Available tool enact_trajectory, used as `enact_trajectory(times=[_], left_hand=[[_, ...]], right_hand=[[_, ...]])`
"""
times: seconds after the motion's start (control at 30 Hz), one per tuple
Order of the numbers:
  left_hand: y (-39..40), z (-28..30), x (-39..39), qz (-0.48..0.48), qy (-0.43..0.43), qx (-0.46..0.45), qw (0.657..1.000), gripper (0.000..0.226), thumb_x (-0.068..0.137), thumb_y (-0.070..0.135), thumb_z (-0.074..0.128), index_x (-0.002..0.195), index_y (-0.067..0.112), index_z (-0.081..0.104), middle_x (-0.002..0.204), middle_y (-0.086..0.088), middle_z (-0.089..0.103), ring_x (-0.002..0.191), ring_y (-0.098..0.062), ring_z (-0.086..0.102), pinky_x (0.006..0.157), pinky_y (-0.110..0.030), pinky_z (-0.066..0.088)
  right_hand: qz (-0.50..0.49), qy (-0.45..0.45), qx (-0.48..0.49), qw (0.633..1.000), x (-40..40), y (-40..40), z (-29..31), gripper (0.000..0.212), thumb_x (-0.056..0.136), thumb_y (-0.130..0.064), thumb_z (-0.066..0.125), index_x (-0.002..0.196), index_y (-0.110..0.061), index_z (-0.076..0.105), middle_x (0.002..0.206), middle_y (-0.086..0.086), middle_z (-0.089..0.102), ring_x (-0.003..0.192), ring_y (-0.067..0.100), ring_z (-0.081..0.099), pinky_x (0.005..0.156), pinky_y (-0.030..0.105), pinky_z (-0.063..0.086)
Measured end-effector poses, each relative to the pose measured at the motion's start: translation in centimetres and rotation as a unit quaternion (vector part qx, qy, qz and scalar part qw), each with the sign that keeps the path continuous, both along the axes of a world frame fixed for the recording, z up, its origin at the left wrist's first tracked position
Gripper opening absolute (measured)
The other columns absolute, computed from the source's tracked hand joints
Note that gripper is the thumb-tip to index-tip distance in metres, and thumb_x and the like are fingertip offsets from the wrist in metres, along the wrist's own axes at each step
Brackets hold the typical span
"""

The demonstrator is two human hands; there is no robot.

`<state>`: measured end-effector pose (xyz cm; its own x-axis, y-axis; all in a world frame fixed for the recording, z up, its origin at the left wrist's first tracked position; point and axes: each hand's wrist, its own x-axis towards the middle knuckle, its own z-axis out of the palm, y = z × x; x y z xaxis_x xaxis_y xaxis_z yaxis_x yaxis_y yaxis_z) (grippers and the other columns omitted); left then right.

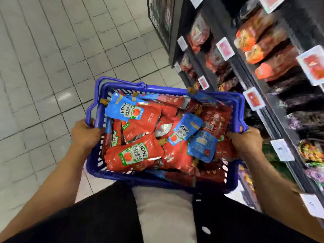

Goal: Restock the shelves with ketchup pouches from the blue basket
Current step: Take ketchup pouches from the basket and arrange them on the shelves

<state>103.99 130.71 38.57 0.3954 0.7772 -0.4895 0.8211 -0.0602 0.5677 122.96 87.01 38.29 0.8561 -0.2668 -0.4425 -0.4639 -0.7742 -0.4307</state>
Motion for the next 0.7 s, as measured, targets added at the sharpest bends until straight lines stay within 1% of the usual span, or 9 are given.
enact_trajectory(times=[0.07,0.13,0.23,0.3,0.4,0.53,0.6,0.67,0.7], left_hand=[[1.9,0.3,4.0,-0.021,0.001,-0.001,1.000,0.033,0.053,0.027,0.074,0.079,0.008,0.068,0.064,-0.007,0.063,0.056,-0.023,0.057,0.057,-0.032,0.050],[3.4,0.0,8.3,-0.055,-0.005,0.006,0.998,0.026,0.052,0.025,0.074,0.073,0.012,0.068,0.060,-0.005,0.060,0.051,-0.019,0.054,0.052,-0.027,0.047],[5.3,-0.6,14.4,-0.103,-0.014,0.010,0.995,0.021,0.054,0.017,0.078,0.070,0.012,0.064,0.063,-0.007,0.058,0.054,-0.019,0.052,0.057,-0.032,0.049],[6.2,-0.8,17.9,-0.131,-0.006,0.023,0.991,0.021,0.058,0.012,0.080,0.071,0.011,0.063,0.059,-0.003,0.058,0.048,-0.015,0.052,0.051,-0.025,0.048],[7.6,-1.9,22.5,-0.168,0.008,0.045,0.985,0.018,0.064,0.004,0.078,0.073,0.007,0.063,0.057,-0.002,0.056,0.040,-0.008,0.048,0.038,-0.020,0.042],[9.9,-4.4,28.2,-0.240,0.005,0.023,0.970,0.022,0.061,0.007,0.081,0.073,0.003,0.063,0.061,-0.004,0.054,0.044,-0.005,0.047,0.040,-0.019,0.042],[11.2,-6.2,31.0,-0.274,0.019,-0.006,0.961,0.030,0.052,0.020,0.083,0.070,0.007,0.063,0.063,-0.006,0.057,0.052,-0.010,0.053,0.049,-0.024,0.047],[12.6,-8.2,33.8,-0.302,0.038,-0.030,0.952,0.032,0.044,0.029,0.080,0.067,0.013,0.064,0.066,-0.007,0.061,0.062,-0.018,0.057,0.062,-0.036,0.051],[13.2,-9.2,35.1,-0.320,0.039,-0.038,0.946,0.029,0.043,0.030,0.079,0.065,0.016,0.064,0.064,-0.004,0.061,0.062,-0.018,0.056,0.063,-0.034,0.051]], right_hand=[[-0.040,0.006,0.014,0.999,1.6,1.0,-1.0,0.028,0.070,-0.028,0.084,0.063,-0.013,0.061,0.060,0.005,0.060,0.065,0.027,0.063,0.059,0.034,0.042],[-0.064,0.005,0.043,0.997,3.2,1.9,-2.3,0.029,0.067,-0.032,0.084,0.080,-0.009,0.070,0.076,0.014,0.069,0.075,0.033,0.068,0.065,0.041,0.052],[-0.098,0.014,0.084,0.992,5.0,3.3,-3.8,0.044,0.059,-0.032,0.079,0.096,-0.010,0.070,0.088,0.012,0.072,0.079,0.031,0.068,0.069,0.043,0.056],[-0.133,0.016,0.100,0.986,5.6,4.0,-4.5,0.039,0.055,-0.035,0.077,0.087,-0.013,0.070,0.081,0.009,0.072,0.075,0.029,0.069,0.065,0.040,0.054],[-0.178,0.020,0.077,0.981,6.4,5.0,-5.3,0.035,0.047,-0.046,0.070,0.069,-0.019,0.066,0.061,-0.007,0.063,0.055,0.008,0.058,0.047,0.026,0.037],[-0.250,0.038,0.063,0.966,6.4,6.4,-6.4,0.034,0.045,-0.041,0.071,0.064,-0.015,0.061,0.060,0.000,0.059,0.054,0.018,0.053,0.052,0.034,0.042],[-0.273,0.037,0.047,0.960,6.0,7.5,-7.2,0.041,0.048,-0.041,0.070,0.073,-0.008,0.067,0.066,0.005,0.063,0.060,0.018,0.055,0.057,0.044,0.051],[-0.293,0.015,0.046,0.955,5.0,8.9,-8.5,0.043,0.049,-0.040,0.068,0.076,-0.007,0.066,0.065,0.001,0.060,0.059,0.014,0.050,0.056,0.045,0.052],[-0.314,0.007,0.046,0.948,4.4,9.7,-9.2,0.041,0.049,-0.039,0.068,0.075,-0.009,0.065,0.064,0.000,0.058,0.059,0.013,0.048,0.055,0.045,0.051]])
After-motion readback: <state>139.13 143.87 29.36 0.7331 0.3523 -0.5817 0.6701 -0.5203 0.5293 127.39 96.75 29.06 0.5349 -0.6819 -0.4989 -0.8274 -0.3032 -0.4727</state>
